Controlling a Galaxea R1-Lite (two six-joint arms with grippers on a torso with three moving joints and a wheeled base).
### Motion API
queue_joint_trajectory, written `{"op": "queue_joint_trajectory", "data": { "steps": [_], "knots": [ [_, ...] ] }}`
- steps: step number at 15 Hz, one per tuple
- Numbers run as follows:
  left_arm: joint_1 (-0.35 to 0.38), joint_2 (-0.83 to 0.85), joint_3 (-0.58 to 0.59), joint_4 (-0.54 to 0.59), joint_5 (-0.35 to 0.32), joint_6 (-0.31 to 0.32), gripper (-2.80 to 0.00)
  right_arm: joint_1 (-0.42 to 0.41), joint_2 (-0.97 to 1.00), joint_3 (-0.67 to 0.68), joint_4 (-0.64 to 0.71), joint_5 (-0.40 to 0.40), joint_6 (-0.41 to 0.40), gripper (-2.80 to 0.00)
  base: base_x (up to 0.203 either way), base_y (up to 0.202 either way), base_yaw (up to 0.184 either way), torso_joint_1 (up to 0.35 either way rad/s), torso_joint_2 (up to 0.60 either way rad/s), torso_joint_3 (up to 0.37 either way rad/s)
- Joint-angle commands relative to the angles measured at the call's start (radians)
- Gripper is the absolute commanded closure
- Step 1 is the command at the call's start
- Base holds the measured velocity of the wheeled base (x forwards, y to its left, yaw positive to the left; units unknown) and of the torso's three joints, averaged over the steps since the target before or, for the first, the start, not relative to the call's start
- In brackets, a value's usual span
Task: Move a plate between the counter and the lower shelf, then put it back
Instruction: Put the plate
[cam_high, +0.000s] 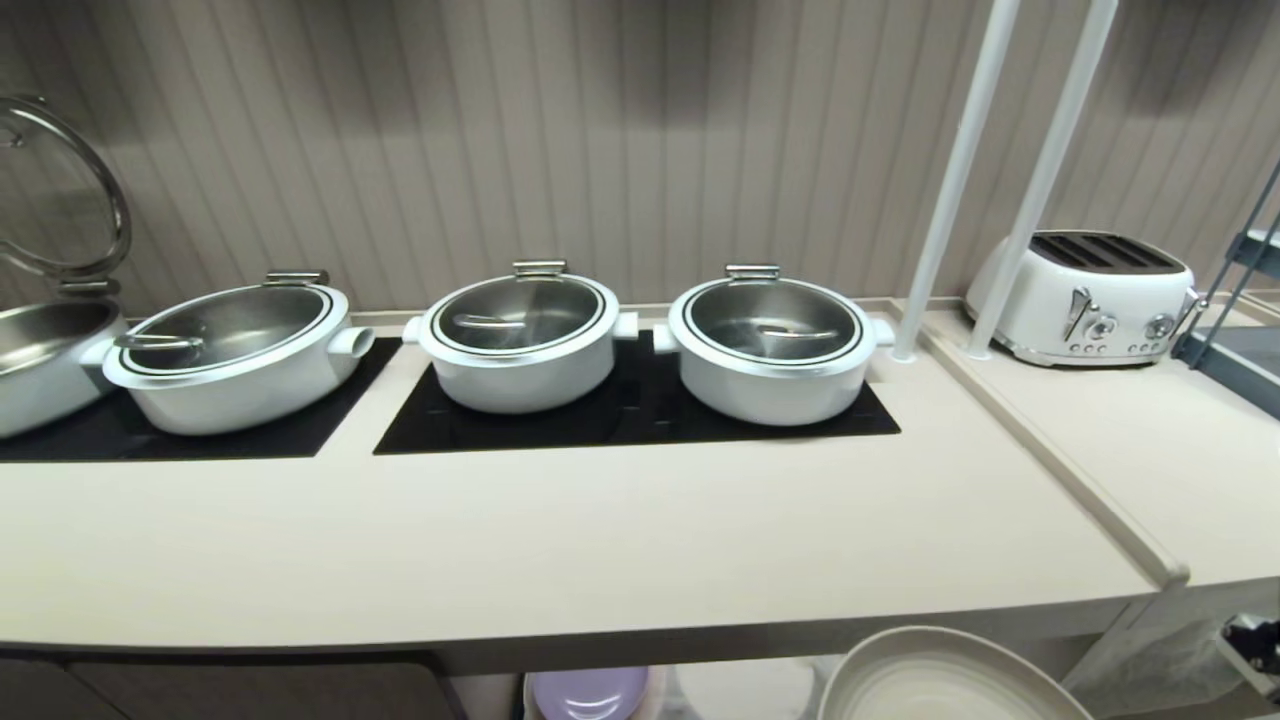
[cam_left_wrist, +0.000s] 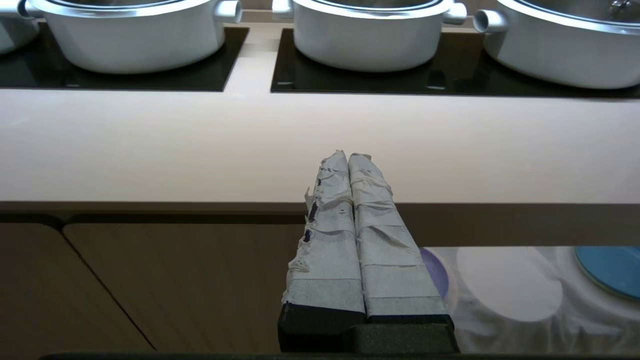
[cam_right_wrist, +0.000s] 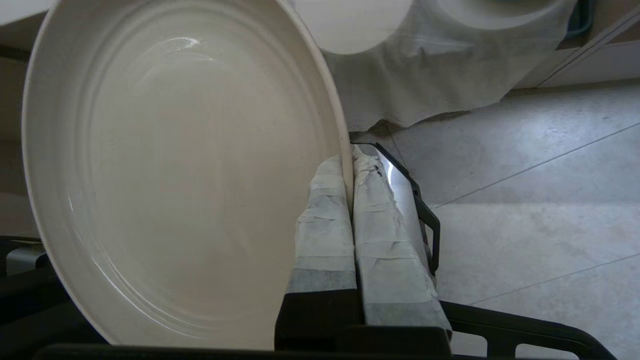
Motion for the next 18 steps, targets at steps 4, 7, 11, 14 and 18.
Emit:
{"op": "queue_joint_trajectory", "data": {
  "steps": [4,7,11,14,18],
  "knots": [
    [0.0,0.001,0.0,0.0,0.0,-0.001,0.0,0.0,0.001,0.003,0.001,0.0,0.003,0.0,0.0,0.198,0.0,0.002,0.0,0.004],
    [0.0,0.001,0.0,0.0,0.0,0.001,0.0,0.0,0.001,0.005,0.0,0.0,0.003,0.0,0.0,0.196,0.001,0.005,0.0,0.002],
    [0.0,0.001,0.0,0.0,0.0,0.0,0.0,0.0,0.001,0.007,0.0,0.0,0.002,0.0,0.0,0.196,-0.001,0.002,0.0,0.003],
    [0.0,0.001,0.0,0.0,0.0,0.001,0.0,0.0,0.001,0.007,0.0,0.0,0.001,0.0,0.0,0.196,-0.003,0.003,0.0,0.006],
    [0.001,0.001,0.0,0.0,0.0,0.002,0.0,0.0,0.001,0.007,0.0,0.0,0.002,0.0,0.0,0.109,-0.001,0.001,0.0,0.003]
  ]
}}
